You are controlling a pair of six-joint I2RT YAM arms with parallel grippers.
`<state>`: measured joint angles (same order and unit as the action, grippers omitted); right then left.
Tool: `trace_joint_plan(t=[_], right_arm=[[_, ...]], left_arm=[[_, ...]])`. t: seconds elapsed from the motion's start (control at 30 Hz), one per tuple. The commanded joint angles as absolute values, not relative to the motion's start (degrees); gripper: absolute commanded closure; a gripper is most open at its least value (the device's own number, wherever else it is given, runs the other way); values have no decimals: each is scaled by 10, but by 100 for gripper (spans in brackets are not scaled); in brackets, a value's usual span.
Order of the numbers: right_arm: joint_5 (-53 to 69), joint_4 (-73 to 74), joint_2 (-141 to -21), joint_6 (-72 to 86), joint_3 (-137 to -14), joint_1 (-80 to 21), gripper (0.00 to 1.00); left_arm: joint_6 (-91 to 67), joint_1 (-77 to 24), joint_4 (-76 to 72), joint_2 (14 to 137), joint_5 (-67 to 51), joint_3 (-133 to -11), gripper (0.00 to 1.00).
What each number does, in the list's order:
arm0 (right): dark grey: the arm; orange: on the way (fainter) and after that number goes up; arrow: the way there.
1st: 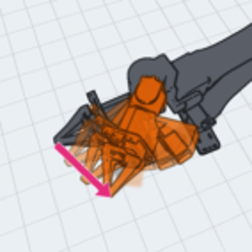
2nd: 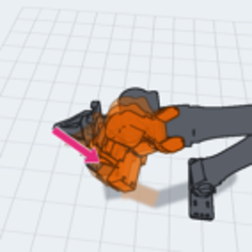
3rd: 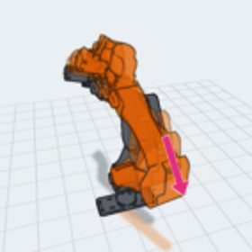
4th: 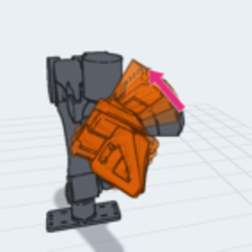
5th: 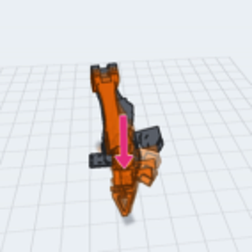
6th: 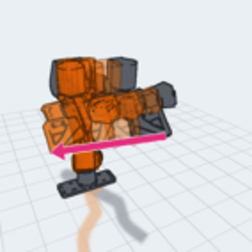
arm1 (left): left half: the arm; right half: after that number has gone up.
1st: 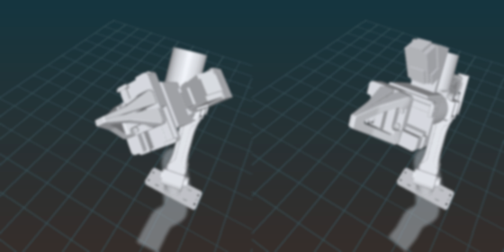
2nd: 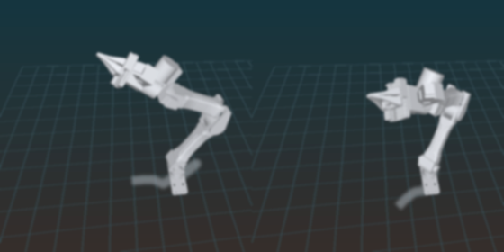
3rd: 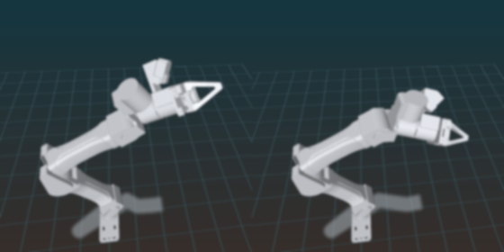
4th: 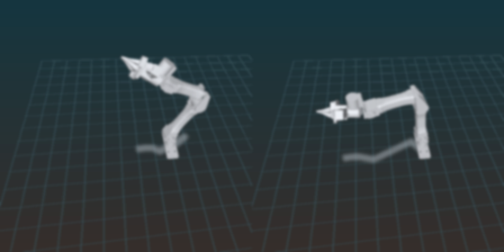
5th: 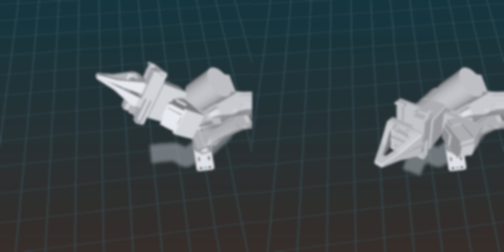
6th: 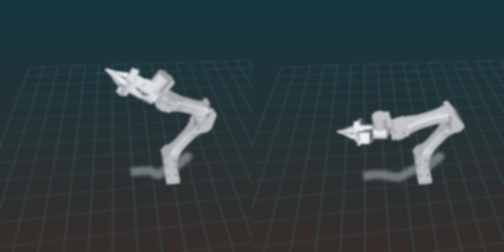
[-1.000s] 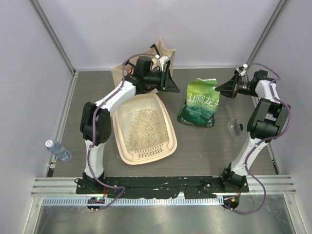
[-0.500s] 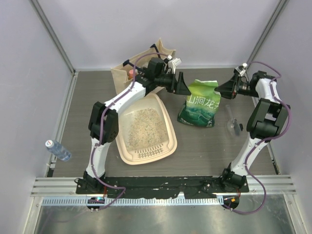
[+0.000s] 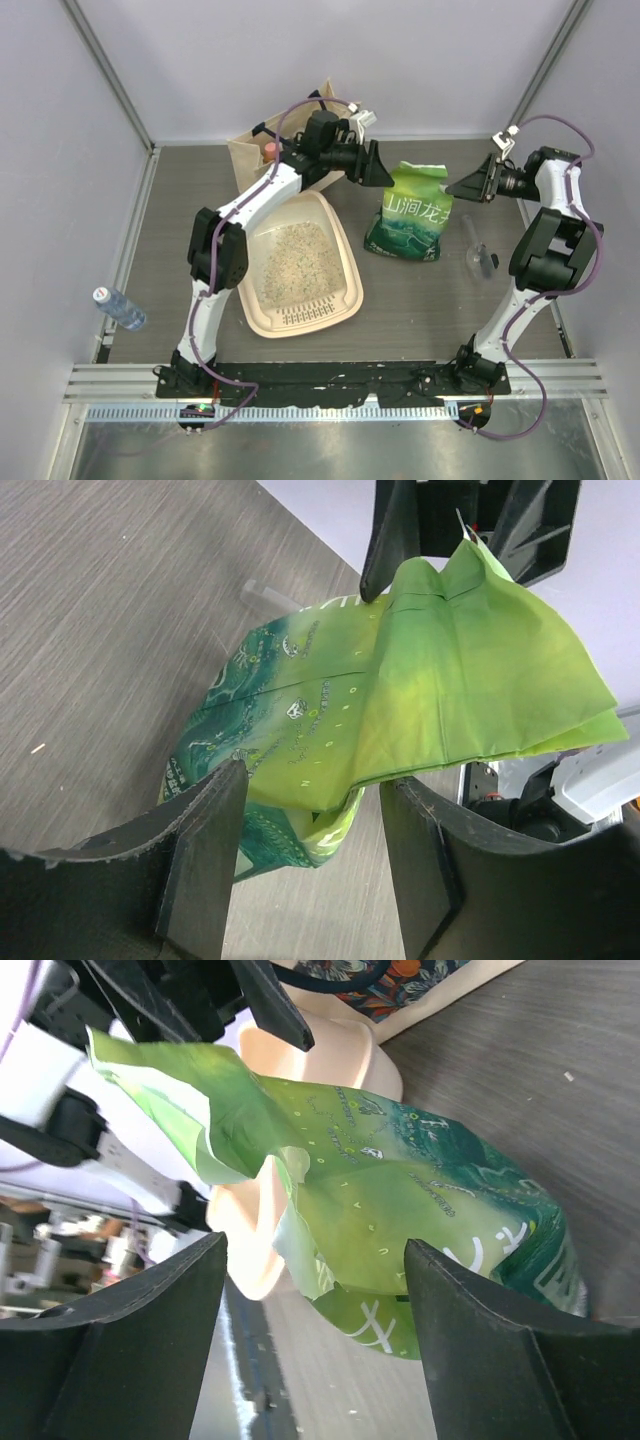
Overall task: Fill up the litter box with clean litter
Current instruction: Close the cat litter bag at the center of the board.
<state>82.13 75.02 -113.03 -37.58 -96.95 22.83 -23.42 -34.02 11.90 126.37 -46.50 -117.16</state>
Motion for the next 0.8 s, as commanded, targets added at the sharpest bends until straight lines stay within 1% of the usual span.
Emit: trace_joint_plan(t=[0.0,0.1,0.13,0.23,0.27,0.3,0.5,0.53,0.57,0.6,0.67,0.7,0.77], right_arm=[[795,861,-1100,-529,-970,222,26],[807,861,-1101,-545,-957,221,31],[807,861,-1103,-546,-956,221,32],[802,861,-1104,-555,-956,220,33],[801,861,-1105,-560,-956,220,35],[796,861,-1104,-562,-956,220,41],[793,861,-1109,-572,-958,219,44],[795,861,-1110,-573,-958,219,47],[795,861,-1117,-573,-962,218,54],[794,861,-1123,-558,-967,216,70],[795,861,-1149,-528,-985,214,83],[799,861,-1161,-503,-992,214,91],[813,861,-1174,-441,-1007,218,96]], left_arm=[[-214,-345,114,1273,-470,-1200,43],[-213,-345,113,1274,-474,-1201,47],[-213,-346,114,1274,-473,-1201,49],[-211,-346,116,1275,-473,-1206,52],[-209,-346,117,1275,-474,-1207,53],[-208,-346,120,1277,-475,-1212,56],[-205,-346,126,1286,-475,-1227,59],[-203,-346,127,1289,-475,-1230,61],[-201,-346,127,1292,-476,-1233,64],[-201,-346,131,1293,-478,-1237,69],[-201,-346,134,1296,-482,-1240,78],[-202,-346,136,1296,-486,-1241,89],[-212,-345,151,1295,-493,-1242,99]])
